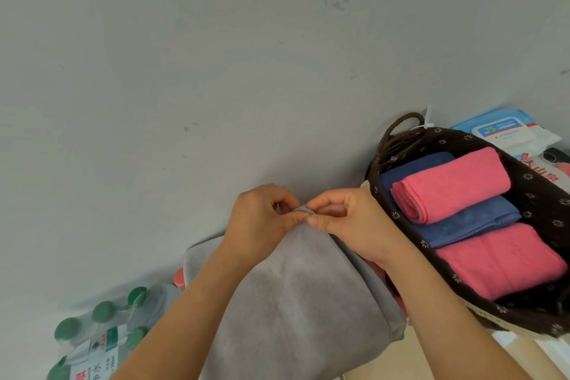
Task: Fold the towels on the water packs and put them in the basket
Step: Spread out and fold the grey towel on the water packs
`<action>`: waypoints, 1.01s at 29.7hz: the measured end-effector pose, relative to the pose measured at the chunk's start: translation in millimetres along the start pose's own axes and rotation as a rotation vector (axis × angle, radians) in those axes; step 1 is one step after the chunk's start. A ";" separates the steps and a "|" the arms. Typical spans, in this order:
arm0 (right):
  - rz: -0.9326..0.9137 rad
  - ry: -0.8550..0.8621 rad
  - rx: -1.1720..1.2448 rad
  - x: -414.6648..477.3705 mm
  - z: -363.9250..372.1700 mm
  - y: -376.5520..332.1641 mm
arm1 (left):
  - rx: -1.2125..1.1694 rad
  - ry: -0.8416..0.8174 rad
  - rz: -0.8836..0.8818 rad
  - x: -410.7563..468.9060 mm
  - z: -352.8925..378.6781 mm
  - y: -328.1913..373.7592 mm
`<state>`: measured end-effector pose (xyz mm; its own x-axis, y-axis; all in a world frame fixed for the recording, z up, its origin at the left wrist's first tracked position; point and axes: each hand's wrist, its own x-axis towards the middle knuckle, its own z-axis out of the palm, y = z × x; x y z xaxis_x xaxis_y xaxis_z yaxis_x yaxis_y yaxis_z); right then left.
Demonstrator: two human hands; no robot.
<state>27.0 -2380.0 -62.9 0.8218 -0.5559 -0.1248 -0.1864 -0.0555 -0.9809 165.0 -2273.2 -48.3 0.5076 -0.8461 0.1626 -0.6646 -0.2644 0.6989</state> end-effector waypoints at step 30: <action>-0.035 0.134 -0.704 -110.9 79.4 -24.8 | -0.378 0.409 -0.205 -146.1 -174.1 10.5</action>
<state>-16.8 -2251.2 -36.6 0.7689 -0.6386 -0.0310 -0.5015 -0.5722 -0.6489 179.3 -2071.8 56.5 0.8251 -0.5280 0.2013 -0.3277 -0.1569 0.9317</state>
